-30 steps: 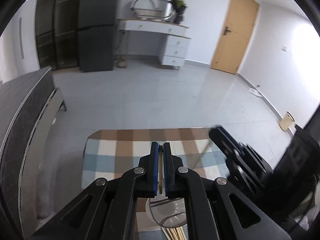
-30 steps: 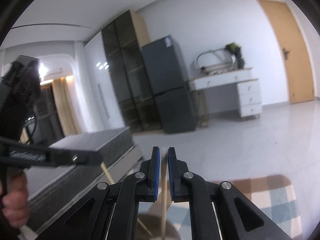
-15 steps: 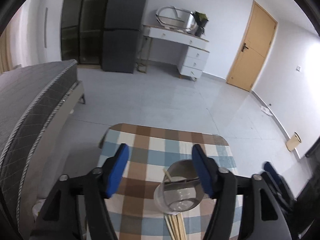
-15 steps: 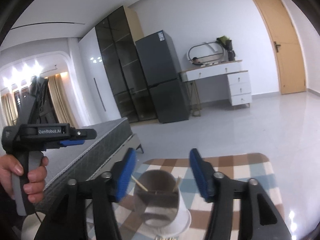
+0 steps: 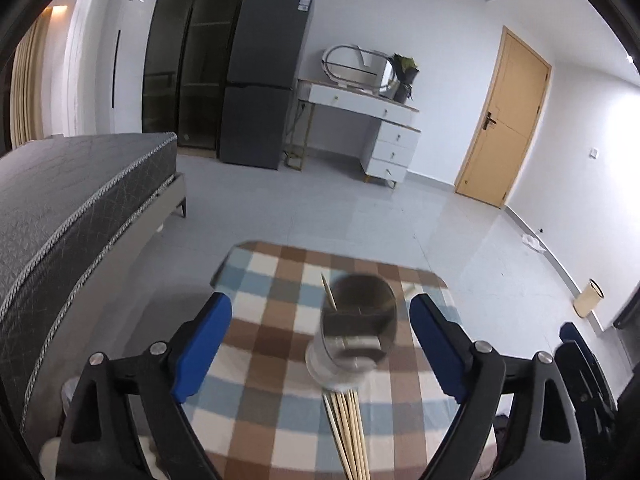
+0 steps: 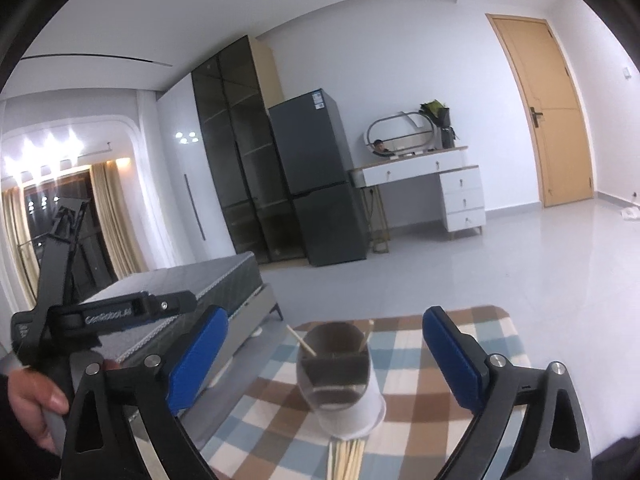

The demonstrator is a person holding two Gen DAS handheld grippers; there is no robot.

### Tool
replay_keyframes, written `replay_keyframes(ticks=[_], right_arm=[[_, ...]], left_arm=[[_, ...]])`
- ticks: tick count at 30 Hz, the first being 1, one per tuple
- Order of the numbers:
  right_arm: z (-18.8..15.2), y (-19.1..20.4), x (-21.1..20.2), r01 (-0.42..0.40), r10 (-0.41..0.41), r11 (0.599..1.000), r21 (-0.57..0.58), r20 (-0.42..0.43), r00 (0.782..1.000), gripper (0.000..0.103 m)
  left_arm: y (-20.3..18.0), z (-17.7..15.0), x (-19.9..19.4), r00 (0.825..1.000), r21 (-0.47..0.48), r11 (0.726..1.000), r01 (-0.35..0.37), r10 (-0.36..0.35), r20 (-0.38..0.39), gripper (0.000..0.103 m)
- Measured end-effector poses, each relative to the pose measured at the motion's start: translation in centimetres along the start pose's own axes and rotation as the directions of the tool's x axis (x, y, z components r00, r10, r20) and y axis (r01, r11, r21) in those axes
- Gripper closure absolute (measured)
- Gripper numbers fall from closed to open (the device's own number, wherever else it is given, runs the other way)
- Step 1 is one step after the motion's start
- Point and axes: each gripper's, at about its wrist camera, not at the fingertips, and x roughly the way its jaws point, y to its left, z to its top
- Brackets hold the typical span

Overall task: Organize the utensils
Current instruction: 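Lower both open tools back down to the chopstick bundle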

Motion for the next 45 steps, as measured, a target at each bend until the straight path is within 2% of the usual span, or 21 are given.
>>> replay_keyframes(ticks=[5,11,14,19,23,25,26,28,30,33,36,39,43,45], right_arm=[[-2.1,-0.1,-0.8,0.026,-0.026,1.0,0.011,-0.022,0.999,0.001],[-4.2,-0.3,-0.9,0.053,-0.053,0.999,-0.009,-0.069,0.996,0.0],[-5.2,-0.9,-0.6,0.062,-0.062,0.998,-0.008,-0.104,0.993,0.0],[-6.7,-2.3,1.7,0.106,-0.097,0.994,0.028,-0.223,0.97,0.0],[-8.4,-3.7,3.1,0.127,-0.097,0.989,0.078,-0.308,0.946,0.001],[-9.4,-4.4,4.4,0.15,-0.105,0.984,0.098,-0.363,0.926,0.004],[-9.9,-4.7,4.8,0.159,-0.109,0.982,0.101,-0.383,0.917,0.009],[-10.9,-5.4,6.3,0.188,-0.12,0.976,0.108,-0.451,0.884,0.02],[-11.9,-6.0,7.6,0.203,-0.113,0.971,0.128,-0.502,0.857,0.04],[-13.3,-6.6,10.0,0.214,-0.102,0.968,0.13,-0.576,0.811,0.054],[-14.5,-6.4,12.4,0.213,-0.113,0.973,0.085,-0.63,0.769,0.059],[-15.7,-6.1,14.7,0.197,-0.11,0.979,0.053,-0.674,0.73,0.065],[-17.7,-5.9,17.7,0.181,-0.107,0.983,0.022,-0.735,0.67,0.076],[-18.4,-5.8,18.6,0.177,-0.106,0.984,0.016,-0.747,0.656,0.078]], left_arm=[[0.1,-2.8,-0.4,1.0,-0.016,1.0,0.004,-0.004,0.003,0.015],[-0.2,-6.1,0.6,0.999,0.039,0.998,-0.041,0.042,-0.015,0.015],[0.2,-6.8,1.8,0.998,0.033,0.998,-0.056,0.057,-0.032,0.015],[0.6,-7.3,5.1,0.994,0.045,0.996,-0.071,0.075,-0.079,0.015],[1.2,-9.4,7.3,0.986,0.04,0.994,-0.099,0.104,-0.129,0.015],[1.7,-10.0,8.5,0.98,0.025,0.995,-0.101,0.104,-0.167,0.015],[2.1,-10.5,9.4,0.976,0.014,0.994,-0.106,0.106,-0.192,0.015],[2.7,-11.1,10.5,0.969,0.002,0.994,-0.111,0.109,-0.221,0.015],[3.5,-11.6,11.9,0.956,-0.008,0.991,-0.137,0.13,-0.262,0.015],[4.4,-11.7,13.1,0.939,-0.041,0.985,-0.167,0.147,-0.311,0.015],[5.2,-11.4,13.7,0.925,-0.068,0.977,-0.2,0.166,-0.341,0.015],[6.2,-11.0,14.3,0.916,-0.134,0.966,-0.222,0.159,-0.369,0.015],[6.7,-10.6,14.3,0.909,-0.144,0.956,-0.256,0.188,-0.372,0.015],[7.0,-10.6,14.8,0.905,-0.154,0.955,-0.254,0.179,-0.385,0.015]])
